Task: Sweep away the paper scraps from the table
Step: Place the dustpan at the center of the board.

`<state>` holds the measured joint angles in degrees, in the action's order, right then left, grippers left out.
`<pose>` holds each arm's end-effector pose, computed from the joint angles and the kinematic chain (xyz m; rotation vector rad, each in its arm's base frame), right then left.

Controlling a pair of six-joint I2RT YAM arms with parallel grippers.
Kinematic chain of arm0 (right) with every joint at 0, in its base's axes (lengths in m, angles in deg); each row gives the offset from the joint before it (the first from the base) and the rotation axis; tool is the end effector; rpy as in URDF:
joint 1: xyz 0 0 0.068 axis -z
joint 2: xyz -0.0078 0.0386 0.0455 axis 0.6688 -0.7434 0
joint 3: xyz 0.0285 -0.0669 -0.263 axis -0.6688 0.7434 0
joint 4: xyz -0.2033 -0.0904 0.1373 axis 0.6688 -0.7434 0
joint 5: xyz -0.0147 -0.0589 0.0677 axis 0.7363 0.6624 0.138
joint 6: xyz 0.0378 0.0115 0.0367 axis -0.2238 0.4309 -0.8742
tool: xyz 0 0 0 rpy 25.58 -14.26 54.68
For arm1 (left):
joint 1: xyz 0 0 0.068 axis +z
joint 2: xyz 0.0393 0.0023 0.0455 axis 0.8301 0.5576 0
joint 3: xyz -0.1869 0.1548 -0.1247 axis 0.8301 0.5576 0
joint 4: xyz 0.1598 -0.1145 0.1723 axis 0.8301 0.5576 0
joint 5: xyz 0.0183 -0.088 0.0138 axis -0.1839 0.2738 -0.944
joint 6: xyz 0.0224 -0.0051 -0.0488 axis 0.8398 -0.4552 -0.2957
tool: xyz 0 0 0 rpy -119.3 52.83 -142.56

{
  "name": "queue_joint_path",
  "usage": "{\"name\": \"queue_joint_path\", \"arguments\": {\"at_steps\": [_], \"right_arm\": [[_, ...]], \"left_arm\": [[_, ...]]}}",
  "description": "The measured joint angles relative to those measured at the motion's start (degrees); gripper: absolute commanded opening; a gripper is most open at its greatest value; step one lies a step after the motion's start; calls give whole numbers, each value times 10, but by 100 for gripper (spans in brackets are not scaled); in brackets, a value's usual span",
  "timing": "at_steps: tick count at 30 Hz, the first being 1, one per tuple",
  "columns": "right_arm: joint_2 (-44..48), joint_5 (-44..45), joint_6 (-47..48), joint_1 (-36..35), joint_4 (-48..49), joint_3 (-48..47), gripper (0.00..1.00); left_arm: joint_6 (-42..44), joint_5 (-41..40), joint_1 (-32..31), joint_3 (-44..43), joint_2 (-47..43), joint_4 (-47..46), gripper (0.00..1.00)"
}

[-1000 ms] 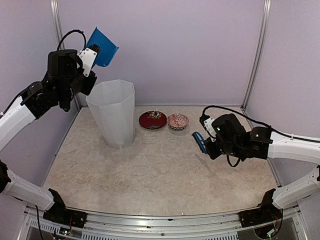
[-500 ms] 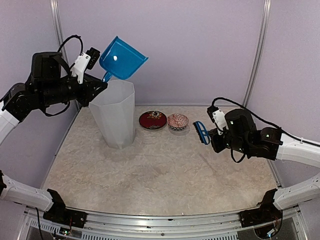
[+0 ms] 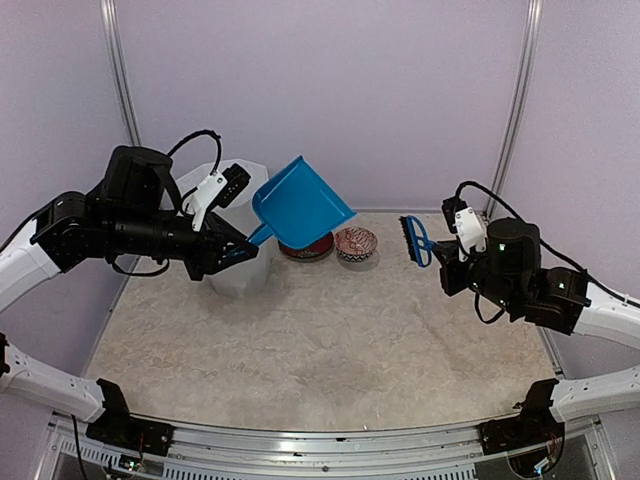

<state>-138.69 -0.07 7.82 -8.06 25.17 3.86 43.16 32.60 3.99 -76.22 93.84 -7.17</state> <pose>0.1509 0.1540 0.3112 -0.3881 1.8339 0.2094 0.1405 -0.1869 0.4082 1.0222 1.8960 -0.6472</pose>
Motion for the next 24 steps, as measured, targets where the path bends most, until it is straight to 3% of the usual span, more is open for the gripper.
{"name": "queue_joint_path", "arguments": {"at_steps": [15, 24], "right_arm": [[75, 64, 15, 3, 100, 74, 0], [64, 56, 24, 3, 127, 98, 0]], "left_arm": [[-134, 53, -24, 185, 72, -116, 0], [-206, 57, -31, 218, 186, -219, 0]]}}
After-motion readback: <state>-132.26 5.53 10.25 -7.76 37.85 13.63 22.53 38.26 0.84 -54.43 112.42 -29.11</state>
